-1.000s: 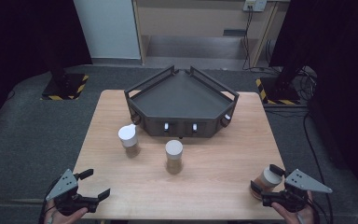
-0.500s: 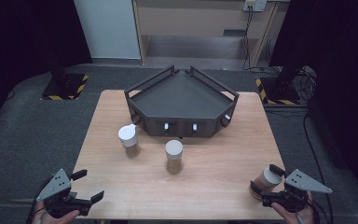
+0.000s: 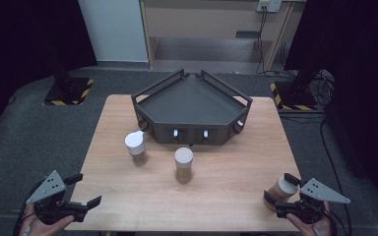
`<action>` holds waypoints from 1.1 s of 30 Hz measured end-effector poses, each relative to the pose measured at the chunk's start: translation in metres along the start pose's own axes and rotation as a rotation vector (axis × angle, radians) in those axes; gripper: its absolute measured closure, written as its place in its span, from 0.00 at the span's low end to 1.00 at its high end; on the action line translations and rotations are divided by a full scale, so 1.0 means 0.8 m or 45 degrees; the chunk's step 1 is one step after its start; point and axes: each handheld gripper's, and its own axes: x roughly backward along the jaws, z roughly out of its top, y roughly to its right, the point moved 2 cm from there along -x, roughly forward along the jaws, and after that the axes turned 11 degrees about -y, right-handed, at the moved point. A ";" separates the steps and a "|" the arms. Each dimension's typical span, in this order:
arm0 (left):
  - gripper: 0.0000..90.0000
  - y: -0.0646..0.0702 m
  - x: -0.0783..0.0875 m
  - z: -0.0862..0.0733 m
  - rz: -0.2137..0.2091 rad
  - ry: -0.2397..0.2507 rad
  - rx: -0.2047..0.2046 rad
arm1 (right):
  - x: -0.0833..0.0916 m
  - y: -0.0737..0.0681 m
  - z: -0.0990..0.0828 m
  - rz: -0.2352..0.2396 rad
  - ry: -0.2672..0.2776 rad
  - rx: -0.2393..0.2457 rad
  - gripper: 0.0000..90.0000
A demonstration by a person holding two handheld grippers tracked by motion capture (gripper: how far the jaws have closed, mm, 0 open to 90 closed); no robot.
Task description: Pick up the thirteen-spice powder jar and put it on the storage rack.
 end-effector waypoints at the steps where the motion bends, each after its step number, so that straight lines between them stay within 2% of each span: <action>1: 0.01 -0.001 0.001 0.002 0.005 -0.004 -0.002 | 0.000 0.000 0.000 0.000 0.000 0.000 0.07; 19: 0.02 -0.020 0.012 0.041 0.052 -0.010 0.038 | 0.000 0.000 0.000 0.002 0.002 0.004 0.07; 33: 0.03 -0.028 -0.007 0.081 0.059 -0.023 0.070 | 0.001 -0.001 0.001 0.007 -0.001 0.007 0.07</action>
